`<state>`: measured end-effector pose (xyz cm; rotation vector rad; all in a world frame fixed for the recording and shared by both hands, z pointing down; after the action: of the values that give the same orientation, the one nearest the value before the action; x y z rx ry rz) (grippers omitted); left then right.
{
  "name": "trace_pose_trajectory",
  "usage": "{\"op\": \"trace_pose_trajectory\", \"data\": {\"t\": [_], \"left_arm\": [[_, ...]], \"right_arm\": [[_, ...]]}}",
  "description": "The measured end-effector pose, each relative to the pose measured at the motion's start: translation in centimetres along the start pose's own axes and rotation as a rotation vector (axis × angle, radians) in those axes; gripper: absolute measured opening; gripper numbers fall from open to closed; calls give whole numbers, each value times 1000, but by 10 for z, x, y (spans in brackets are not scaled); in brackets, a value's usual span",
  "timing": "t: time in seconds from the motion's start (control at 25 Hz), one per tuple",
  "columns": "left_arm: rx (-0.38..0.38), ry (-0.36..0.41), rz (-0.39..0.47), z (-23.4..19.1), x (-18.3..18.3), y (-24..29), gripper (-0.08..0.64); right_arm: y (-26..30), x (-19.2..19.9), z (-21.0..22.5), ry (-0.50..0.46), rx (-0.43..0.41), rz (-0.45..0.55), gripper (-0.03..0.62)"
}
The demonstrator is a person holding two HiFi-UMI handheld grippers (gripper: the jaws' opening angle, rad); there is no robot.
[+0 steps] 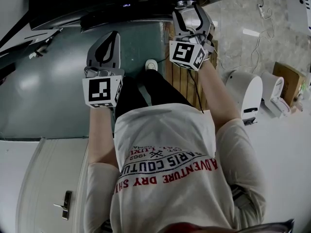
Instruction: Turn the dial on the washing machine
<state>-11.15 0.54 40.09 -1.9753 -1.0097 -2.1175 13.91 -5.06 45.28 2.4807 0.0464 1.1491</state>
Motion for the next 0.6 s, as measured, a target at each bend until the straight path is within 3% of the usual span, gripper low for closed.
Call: {"op": "trace_pose_trajectory", "data": {"t": [0.12,0.28,0.6], "left_arm": [[-3,9,-4,0,0,-2,17],[-8,8,-5,-1,1,-3,17],[-7,22,-8,-3,-1,-6,17]], "right_arm": [[3,1,2,-20,18,-16,280],[3,0,4,29,11,-27,279],[3,-3,13,291,-39,-48,278]]}}
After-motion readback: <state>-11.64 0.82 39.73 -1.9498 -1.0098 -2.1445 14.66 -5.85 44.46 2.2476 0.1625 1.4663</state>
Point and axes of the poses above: the fingertips, and each gripper's own axes: y forward along the fingers, z to its right, x out of its underside, the point moved 10 cm from there along -y, backward along the fingers, and after that the axes turned 1 degree about x, right-handed, at the moved point
